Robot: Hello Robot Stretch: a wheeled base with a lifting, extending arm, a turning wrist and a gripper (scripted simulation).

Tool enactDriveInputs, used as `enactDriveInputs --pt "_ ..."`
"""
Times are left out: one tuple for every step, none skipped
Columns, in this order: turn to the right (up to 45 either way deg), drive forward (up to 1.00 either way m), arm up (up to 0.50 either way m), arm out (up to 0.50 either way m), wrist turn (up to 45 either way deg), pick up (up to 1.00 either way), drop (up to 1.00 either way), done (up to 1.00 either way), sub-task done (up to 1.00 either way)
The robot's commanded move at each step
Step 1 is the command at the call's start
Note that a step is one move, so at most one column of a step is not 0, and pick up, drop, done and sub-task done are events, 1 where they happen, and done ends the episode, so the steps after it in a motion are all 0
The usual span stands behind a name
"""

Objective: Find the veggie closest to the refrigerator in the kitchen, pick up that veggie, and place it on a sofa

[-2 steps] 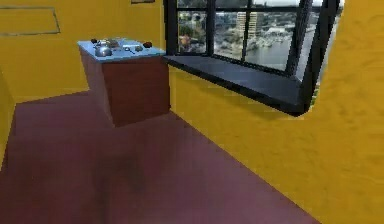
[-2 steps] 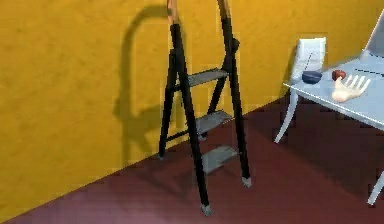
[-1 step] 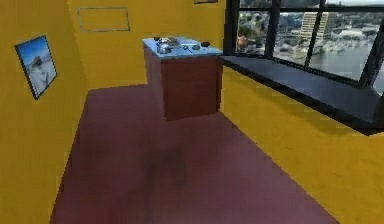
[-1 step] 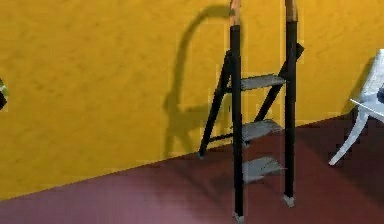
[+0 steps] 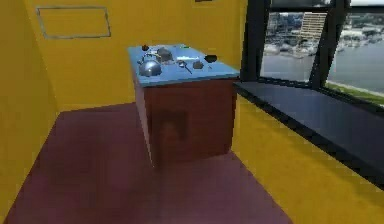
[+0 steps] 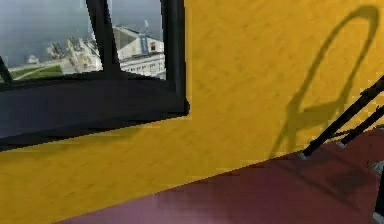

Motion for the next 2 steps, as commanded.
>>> enactDriveInputs --pt "0.0 0.95 0.0 0.0 0.0 0.0 0.0 0.0 0.0" --pt "-45.0 0.0 0.0 0.0 0.0 0.0 0.0 0.0 0.0"
